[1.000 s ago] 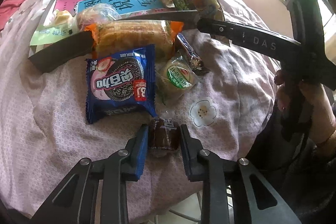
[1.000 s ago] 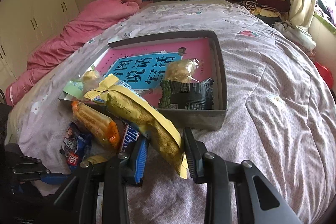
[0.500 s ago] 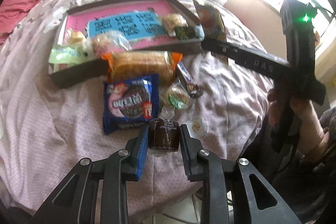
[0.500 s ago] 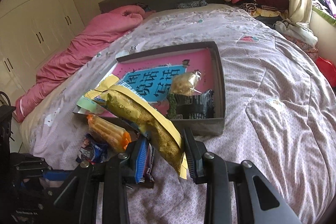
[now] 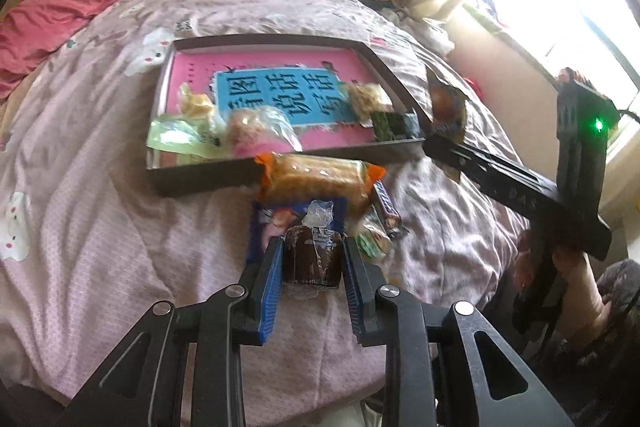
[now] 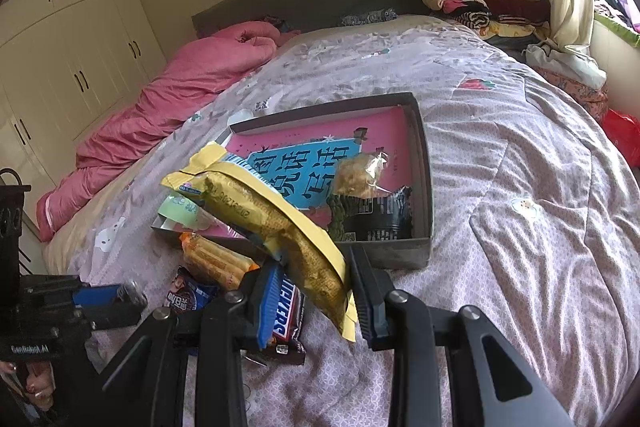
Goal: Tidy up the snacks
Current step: 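Carry the chocolate cake into the tray with the left tool while the right carries the yellow bag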
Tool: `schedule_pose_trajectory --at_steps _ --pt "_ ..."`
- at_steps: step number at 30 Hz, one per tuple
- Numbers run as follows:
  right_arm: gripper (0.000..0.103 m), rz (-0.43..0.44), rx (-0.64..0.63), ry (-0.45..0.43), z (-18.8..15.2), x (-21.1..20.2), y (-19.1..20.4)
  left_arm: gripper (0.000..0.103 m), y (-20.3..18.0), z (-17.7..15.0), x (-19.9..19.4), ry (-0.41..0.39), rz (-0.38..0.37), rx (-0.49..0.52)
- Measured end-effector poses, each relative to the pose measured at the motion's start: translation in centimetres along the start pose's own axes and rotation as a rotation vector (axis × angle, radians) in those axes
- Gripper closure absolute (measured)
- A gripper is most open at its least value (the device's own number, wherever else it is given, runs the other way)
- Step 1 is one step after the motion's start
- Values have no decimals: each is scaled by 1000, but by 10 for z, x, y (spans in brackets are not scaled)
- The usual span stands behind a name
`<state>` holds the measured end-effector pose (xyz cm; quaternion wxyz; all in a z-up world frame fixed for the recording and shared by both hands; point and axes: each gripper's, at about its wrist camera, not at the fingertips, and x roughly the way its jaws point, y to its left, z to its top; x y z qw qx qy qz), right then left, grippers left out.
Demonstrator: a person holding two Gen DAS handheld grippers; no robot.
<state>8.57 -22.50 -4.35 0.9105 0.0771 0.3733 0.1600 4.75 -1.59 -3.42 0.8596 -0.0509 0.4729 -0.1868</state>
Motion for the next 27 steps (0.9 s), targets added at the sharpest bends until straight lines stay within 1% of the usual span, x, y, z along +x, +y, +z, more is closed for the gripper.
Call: schedule_pose_trajectory --at_steps 15,18,20,27 --pt "70 5 -1 -21 11 -2 7 74 39 29 -15 -101 76 -95" --pt "70 5 0 -25 14 -1 9 74 47 35 -12 -100 96 -114" --pt "70 6 5 -26 16 1 9 74 50 39 -10 -102 91 -132" --pt "70 12 17 -30 22 5 10 74 59 52 -5 -136 132 -145"
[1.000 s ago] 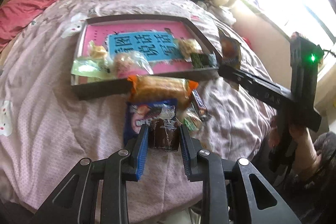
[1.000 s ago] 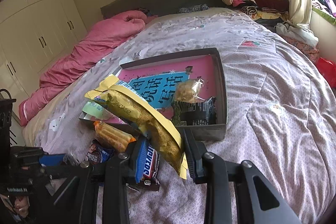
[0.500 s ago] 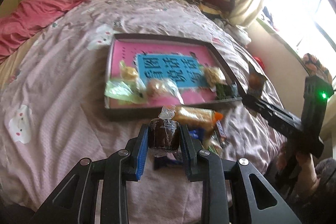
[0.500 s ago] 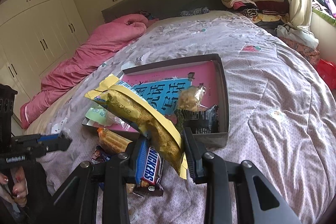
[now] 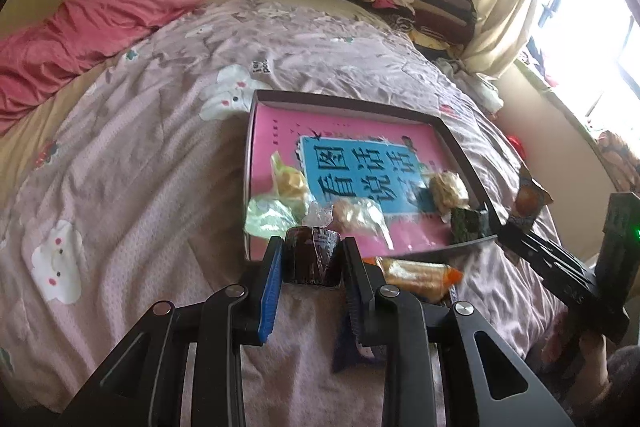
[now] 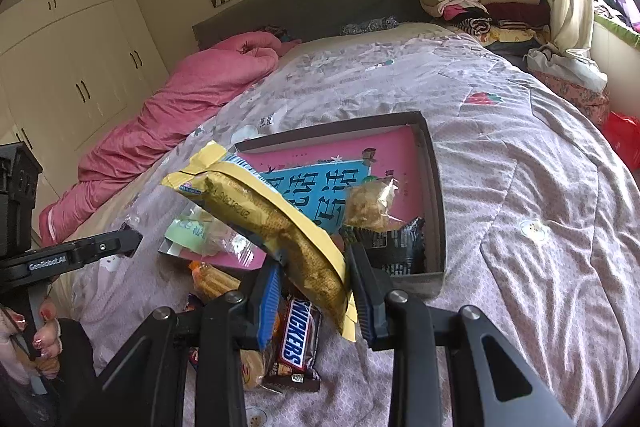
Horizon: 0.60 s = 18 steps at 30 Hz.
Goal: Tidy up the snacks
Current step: 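Carry the chocolate cake into the tray with the left tool while the right carries the yellow bag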
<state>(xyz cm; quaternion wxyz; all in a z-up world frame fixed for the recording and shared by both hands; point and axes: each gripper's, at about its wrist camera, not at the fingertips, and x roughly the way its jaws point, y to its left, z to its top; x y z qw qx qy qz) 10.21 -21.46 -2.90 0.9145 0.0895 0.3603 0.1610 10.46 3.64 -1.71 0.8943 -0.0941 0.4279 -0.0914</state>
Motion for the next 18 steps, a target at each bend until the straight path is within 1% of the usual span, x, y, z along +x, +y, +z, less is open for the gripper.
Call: schedule_pose_trajectory --at_steps 6,8,13,18 --pt "70 -1 20 -6 5 3 -3 74 5 7 13 -16 21 -7" --pt "70 0 27 -6 6 4 -4 74 6 9 19 -14 39 -5" --pt "70 1 45 -7 9 8 -7 74 11 13 34 -9 57 -14" --pt "70 4 68 -15 15 13 -9 74 10 14 43 -5 58 -12"
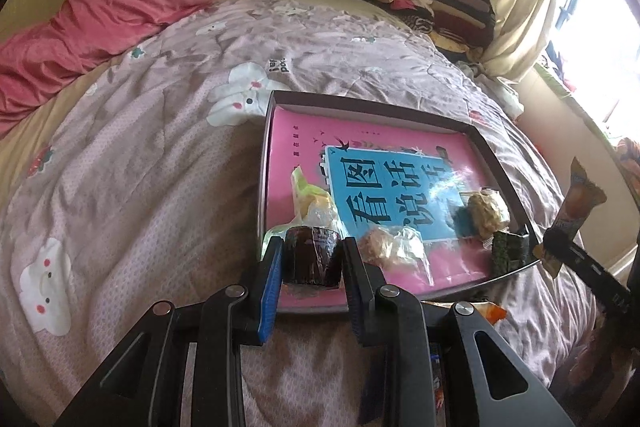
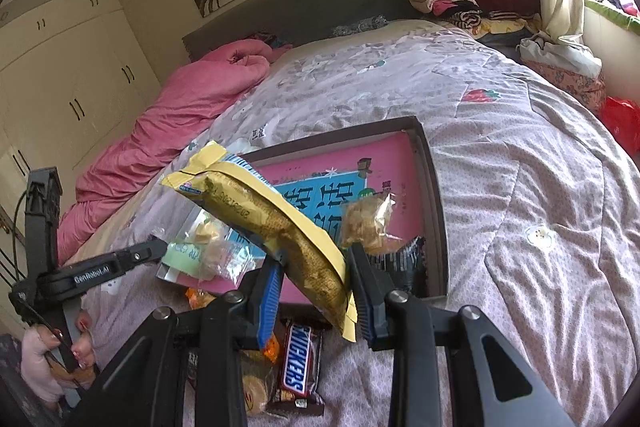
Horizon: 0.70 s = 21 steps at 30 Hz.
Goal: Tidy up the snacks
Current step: 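Carry the chocolate cake into the tray with the left tool while the right carries the yellow bag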
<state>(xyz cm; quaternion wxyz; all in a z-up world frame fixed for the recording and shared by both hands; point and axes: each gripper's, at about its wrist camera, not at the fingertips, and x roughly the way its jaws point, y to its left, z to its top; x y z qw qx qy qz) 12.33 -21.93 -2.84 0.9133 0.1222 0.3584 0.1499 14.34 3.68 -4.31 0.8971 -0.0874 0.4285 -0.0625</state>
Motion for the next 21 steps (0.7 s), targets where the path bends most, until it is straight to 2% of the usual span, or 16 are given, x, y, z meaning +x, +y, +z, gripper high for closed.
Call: schedule_pose_trajectory --at_steps 13,21 --pt "70 6 56 26 8 23 -6 74 -7 -5 26 50 -4 22" --pt "70 -4 25 59 7 41 3 74 -9 -9 35 67 -20 14"
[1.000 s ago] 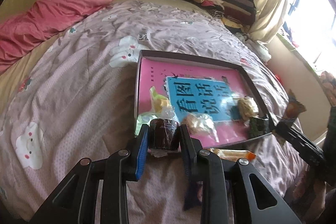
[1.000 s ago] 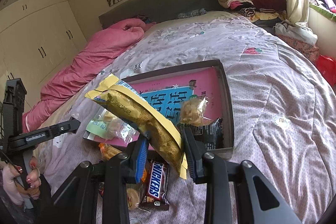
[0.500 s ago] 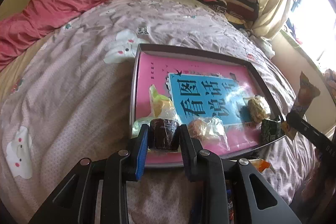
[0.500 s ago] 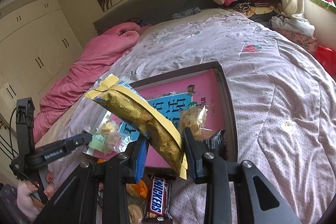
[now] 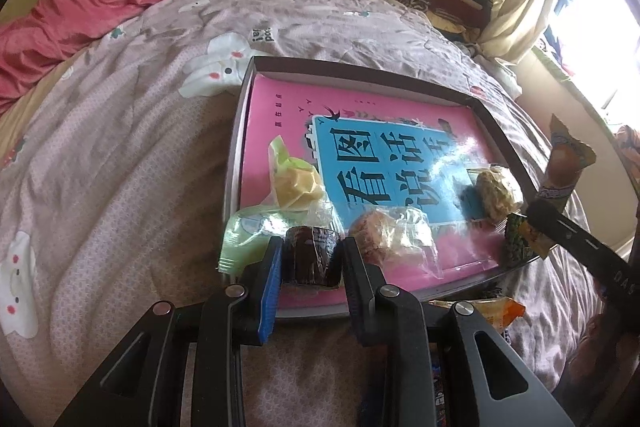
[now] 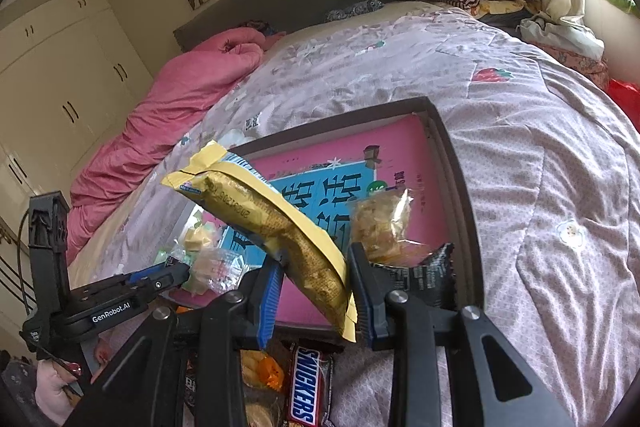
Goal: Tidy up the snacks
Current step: 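Carry the chocolate cake into the tray with the left tool while the right carries the yellow bag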
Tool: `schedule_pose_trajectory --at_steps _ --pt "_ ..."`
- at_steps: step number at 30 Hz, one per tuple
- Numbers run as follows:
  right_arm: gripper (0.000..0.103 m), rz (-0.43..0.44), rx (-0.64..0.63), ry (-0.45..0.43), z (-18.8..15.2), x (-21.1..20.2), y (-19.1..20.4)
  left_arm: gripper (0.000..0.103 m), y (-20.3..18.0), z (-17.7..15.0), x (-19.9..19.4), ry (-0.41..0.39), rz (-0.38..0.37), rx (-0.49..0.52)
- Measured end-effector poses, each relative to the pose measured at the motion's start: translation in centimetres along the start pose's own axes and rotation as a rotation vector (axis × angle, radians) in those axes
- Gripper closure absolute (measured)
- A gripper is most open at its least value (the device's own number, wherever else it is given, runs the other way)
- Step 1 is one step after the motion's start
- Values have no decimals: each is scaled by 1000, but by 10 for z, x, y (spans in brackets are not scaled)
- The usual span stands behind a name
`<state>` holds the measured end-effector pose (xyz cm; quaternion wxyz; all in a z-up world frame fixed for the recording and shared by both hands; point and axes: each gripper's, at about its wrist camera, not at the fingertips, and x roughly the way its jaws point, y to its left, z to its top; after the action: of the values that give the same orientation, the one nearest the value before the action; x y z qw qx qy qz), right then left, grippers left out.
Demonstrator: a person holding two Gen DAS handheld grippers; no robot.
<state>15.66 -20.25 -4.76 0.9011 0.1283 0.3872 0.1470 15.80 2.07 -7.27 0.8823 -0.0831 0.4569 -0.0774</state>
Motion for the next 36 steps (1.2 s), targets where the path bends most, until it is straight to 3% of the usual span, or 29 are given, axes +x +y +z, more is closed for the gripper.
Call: schedule_pose_trajectory --at_steps 16,29,36 --pt "70 38 -26 59 -4 33 21 74 -4 -4 6 13 -15 13" --pt "70 -123 -85 80 -10 40 17 74 -6 -4 6 14 -22 10" --pt "69 -158 -121 82 -13 41 22 74 -6 -3 7 13 -23 9"
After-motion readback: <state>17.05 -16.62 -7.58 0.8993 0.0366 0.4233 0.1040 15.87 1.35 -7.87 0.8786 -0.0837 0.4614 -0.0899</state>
